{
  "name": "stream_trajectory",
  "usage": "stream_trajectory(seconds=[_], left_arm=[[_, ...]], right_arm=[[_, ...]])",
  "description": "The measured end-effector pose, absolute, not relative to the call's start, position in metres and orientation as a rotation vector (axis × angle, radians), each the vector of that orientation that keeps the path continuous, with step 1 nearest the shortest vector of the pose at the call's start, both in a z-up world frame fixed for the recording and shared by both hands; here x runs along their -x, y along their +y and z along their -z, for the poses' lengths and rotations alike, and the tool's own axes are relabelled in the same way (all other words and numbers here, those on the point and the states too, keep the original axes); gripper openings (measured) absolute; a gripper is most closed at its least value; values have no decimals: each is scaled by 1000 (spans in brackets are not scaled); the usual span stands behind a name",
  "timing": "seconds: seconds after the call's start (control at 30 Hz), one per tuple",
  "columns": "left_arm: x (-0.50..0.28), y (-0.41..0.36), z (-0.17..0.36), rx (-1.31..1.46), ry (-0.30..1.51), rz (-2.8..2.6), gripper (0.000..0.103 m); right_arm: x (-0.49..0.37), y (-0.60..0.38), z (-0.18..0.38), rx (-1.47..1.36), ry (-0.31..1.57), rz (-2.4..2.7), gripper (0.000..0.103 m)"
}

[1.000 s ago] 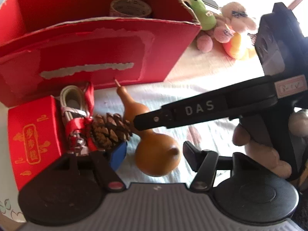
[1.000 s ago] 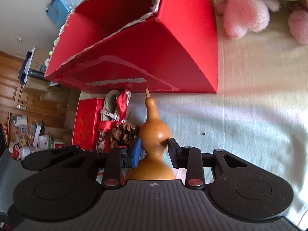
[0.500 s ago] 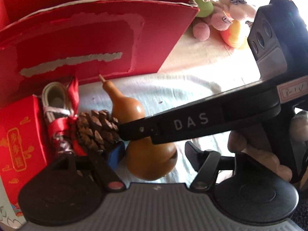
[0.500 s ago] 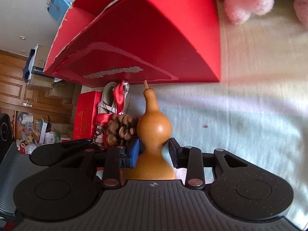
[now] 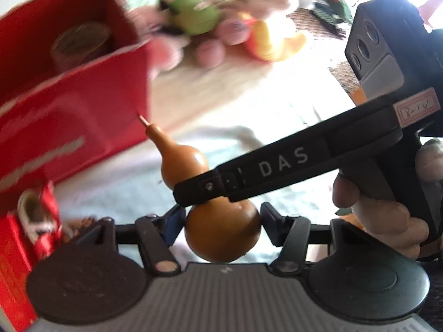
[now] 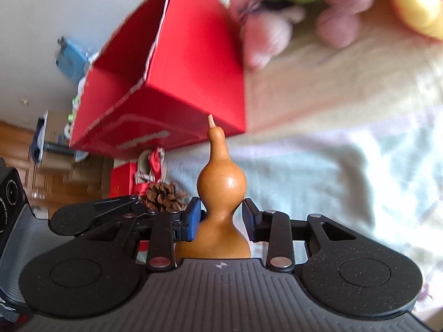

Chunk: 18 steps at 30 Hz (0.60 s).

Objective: Organize objects
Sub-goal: 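Lift the gourd and carry it into the red box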

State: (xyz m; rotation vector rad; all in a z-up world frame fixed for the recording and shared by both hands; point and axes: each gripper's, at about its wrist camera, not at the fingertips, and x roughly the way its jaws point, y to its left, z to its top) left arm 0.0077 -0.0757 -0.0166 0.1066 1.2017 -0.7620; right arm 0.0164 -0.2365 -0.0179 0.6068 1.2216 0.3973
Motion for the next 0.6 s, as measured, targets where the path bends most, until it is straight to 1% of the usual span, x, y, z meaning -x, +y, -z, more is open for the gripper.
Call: stream_trajectory(seconds=[0.17, 0.3, 0.47, 0.6], left_arm=[[-1, -97, -7, -174, 1120, 861, 57], [-6, -101, -39, -177, 1022, 905, 57], [-23, -84, -85, -178, 892, 897, 57], [-47, -58, -110, -159, 838, 854, 57]], right_arm=[[-4, -252, -14, -639, 1121, -337, 35], [-13, -248, -46, -626, 1012, -332, 35], [-42, -227, -79, -594, 901, -394, 34], [-76, -203, -90, -573, 870, -437, 33]])
